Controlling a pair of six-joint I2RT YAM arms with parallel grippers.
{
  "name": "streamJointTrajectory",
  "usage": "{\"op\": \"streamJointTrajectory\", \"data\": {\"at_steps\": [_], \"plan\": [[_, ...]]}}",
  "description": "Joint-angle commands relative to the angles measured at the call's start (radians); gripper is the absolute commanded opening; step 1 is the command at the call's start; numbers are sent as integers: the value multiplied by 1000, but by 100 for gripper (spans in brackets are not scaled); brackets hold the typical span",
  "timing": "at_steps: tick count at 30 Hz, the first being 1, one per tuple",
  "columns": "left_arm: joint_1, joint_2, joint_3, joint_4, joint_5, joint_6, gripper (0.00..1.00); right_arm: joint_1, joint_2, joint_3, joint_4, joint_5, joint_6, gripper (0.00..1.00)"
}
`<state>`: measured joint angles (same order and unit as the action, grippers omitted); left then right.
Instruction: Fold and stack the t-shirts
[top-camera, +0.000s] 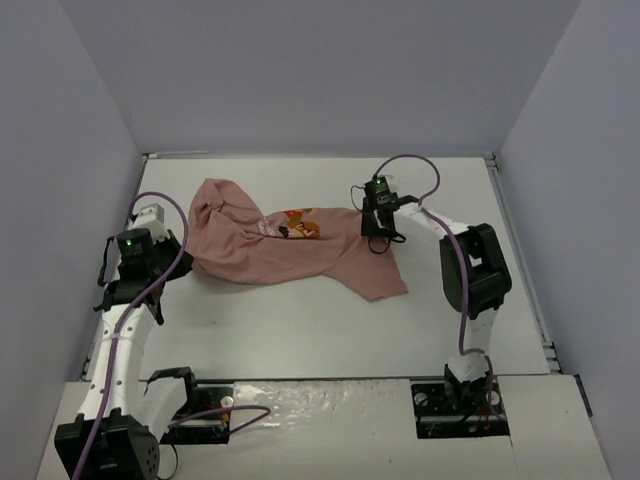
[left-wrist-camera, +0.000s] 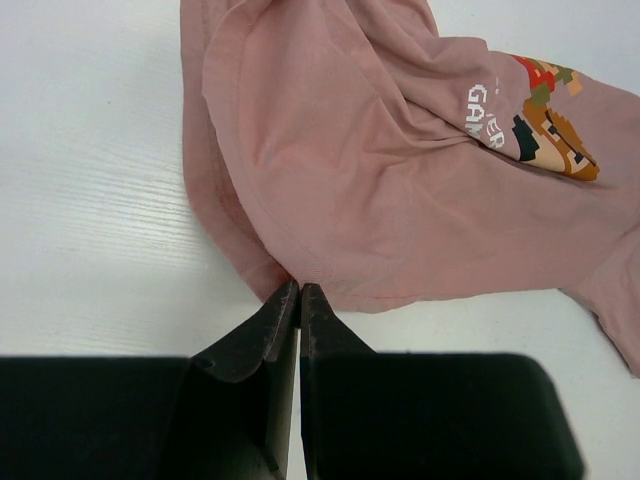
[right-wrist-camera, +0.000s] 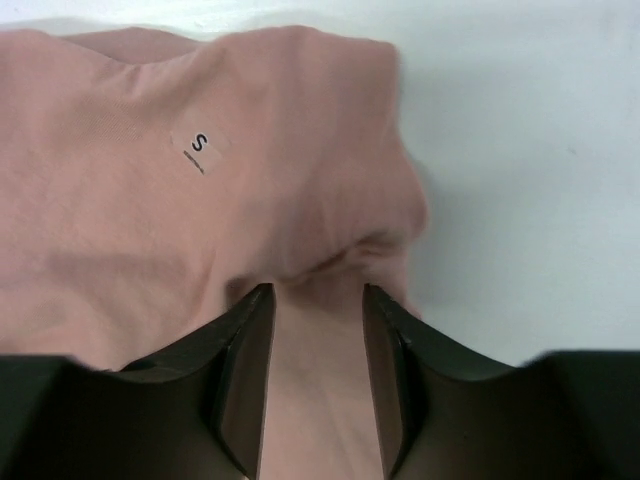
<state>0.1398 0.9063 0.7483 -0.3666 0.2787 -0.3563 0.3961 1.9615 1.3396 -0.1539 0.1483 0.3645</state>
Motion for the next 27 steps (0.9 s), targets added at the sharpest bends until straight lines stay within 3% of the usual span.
{"op": "streamJointTrajectory", "data": {"at_steps": [1, 10, 27], "plan": [[7, -28, 28, 47, 1, -8, 0, -28, -279, -93, -27, 61, -17, 47], [6, -44, 22, 45, 17, -10, 0, -188, -479, -415, -76, -107, 27, 50], [7, -52, 19, 44, 27, -10, 0, -188, -488, -561, -34, -187, 77, 48]]}}
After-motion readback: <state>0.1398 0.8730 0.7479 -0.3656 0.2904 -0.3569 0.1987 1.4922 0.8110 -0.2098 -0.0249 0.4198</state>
